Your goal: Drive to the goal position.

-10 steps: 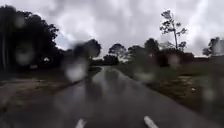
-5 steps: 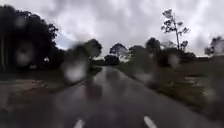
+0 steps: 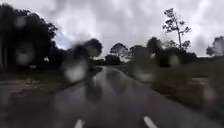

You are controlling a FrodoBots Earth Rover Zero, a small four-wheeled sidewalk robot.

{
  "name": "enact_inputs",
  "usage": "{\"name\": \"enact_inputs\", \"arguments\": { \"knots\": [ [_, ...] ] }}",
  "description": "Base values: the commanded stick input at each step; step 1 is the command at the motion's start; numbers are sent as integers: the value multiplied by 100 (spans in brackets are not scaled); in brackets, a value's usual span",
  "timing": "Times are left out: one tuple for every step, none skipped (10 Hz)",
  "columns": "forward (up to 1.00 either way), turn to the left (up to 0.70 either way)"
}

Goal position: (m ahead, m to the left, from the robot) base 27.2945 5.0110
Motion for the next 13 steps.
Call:
{"name": "enact_inputs", "arguments": {
  "knots": [
    [70,0],
    [70,0],
    [70,0],
    [70,0],
    [70,0],
    [70,0],
    [70,0],
    [70,0],
    [70,0],
    [70,0],
    [70,0],
    [70,0],
    [70,0]
  ]
}}
